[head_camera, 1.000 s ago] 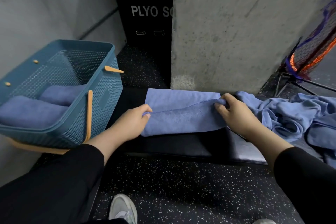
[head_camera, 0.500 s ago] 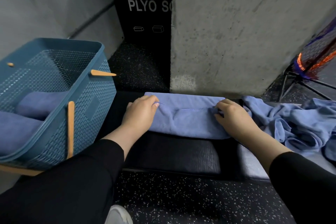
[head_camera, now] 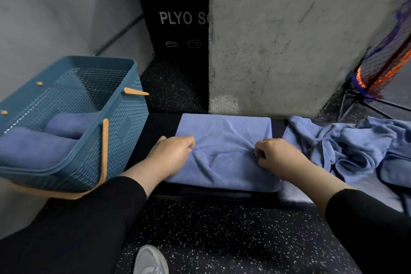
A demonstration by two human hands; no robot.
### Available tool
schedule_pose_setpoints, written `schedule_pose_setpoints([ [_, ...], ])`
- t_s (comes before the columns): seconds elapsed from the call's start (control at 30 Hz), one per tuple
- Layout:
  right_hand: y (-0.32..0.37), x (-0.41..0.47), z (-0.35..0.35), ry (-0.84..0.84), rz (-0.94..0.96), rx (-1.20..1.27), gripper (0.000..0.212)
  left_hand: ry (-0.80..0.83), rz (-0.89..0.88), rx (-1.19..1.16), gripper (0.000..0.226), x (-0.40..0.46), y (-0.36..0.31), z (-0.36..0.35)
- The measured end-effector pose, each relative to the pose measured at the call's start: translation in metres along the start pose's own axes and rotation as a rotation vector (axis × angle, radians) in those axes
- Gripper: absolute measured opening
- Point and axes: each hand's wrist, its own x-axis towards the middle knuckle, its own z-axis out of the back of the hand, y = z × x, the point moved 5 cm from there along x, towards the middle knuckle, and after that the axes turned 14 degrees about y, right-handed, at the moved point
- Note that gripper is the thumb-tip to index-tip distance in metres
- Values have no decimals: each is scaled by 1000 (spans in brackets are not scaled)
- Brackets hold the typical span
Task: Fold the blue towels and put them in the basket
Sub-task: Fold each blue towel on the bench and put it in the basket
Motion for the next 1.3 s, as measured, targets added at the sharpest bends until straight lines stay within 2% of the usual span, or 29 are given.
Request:
schedule_pose_setpoints([
  [0.2, 19, -55, -13, 118, 30, 10, 10, 120, -22, -42, 6, -39, -3, -13],
  [0.33, 26, -73, -8, 13, 66, 224, 7, 151, -38, -83, 6, -56, -6, -10],
  [0.43, 25, -77, 13, -172, 9, 549, 13, 41, -129, -212, 7, -65, -15, 18],
  [0.53, 16, -77, 37, -299, -19, 845, 13, -137, -212, -481, 10, -71, -18, 56],
  [0.63, 3, -74, 68, -484, -25, 964, 17, -323, -242, -695, 9, -65, -10, 90],
  [0.73, -12, -57, 89, -580, -78, 935, 12, -425, -195, -821, 18, -35, 0, 109],
  [0.83, -24, -26, 87, -494, -134, 800, 17, -399, -145, -835, 32, 12, 4, 106],
  [0.9, -28, -5, 76, -403, -181, 674, 24, -368, -79, -804, 33, 39, 6, 93],
  [1.03, -28, 21, 45, -243, -188, 476, 26, -287, 74, -537, 21, 66, 18, 53],
  [1.13, -25, 27, 27, -176, -157, 305, 34, -290, 69, -353, 16, 67, 19, 35],
  [1.2, -21, 28, 25, -126, -160, 236, 30, -283, 65, -257, 17, 64, 15, 31],
  [1.3, -16, 25, 25, -71, -171, 215, 30, -216, 88, -163, 17, 56, 11, 25],
])
